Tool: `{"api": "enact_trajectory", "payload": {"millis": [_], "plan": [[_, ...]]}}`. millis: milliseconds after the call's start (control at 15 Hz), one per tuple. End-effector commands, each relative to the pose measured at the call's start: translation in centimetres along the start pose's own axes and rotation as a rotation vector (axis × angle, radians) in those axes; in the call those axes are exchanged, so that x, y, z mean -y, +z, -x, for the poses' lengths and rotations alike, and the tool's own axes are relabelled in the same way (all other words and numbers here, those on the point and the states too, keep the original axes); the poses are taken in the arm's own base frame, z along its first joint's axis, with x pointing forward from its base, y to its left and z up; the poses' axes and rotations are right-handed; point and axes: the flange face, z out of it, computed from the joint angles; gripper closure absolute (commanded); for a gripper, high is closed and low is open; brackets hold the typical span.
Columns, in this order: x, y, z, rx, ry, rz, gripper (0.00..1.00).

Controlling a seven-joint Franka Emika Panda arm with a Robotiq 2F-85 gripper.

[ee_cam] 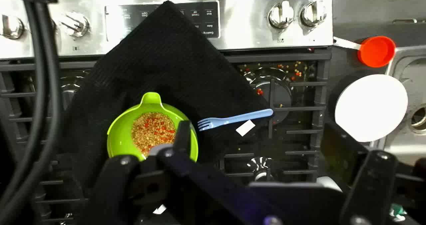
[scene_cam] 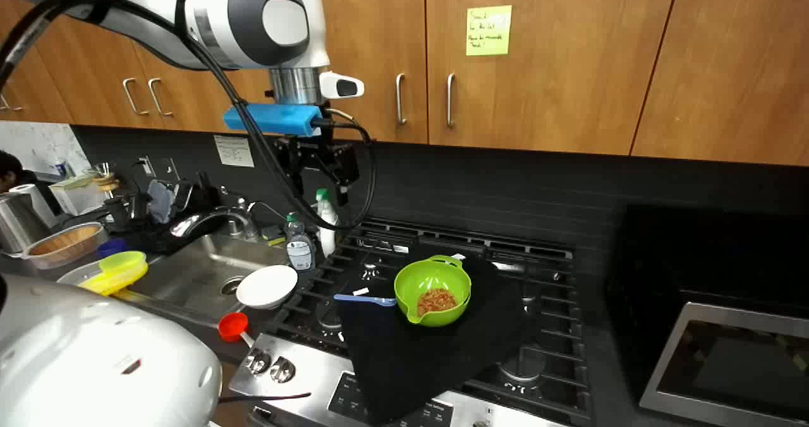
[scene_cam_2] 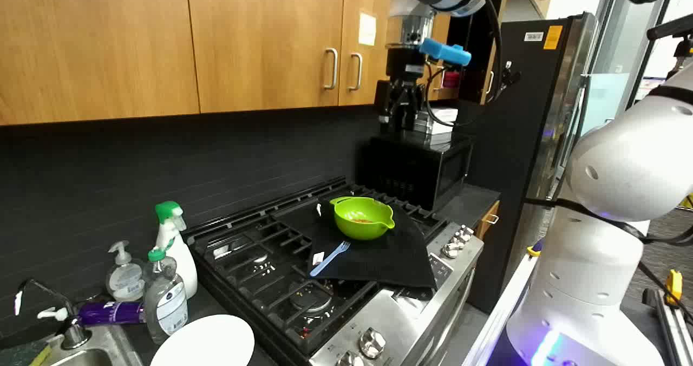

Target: Use the blue fork to stir the contents in the light green bowl.

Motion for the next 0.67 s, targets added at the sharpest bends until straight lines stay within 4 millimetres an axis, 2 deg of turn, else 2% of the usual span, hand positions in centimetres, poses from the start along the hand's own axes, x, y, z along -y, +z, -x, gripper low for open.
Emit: {"api": "enact_trajectory", "payload": {"millis": [0,600], "plan": [[-0.01,-0.06,-0.01,0.001,0.0,0.0,0.0],[0.12,-0.32,-0.41,-0.007,-0.021,0.009,0.0]]}}
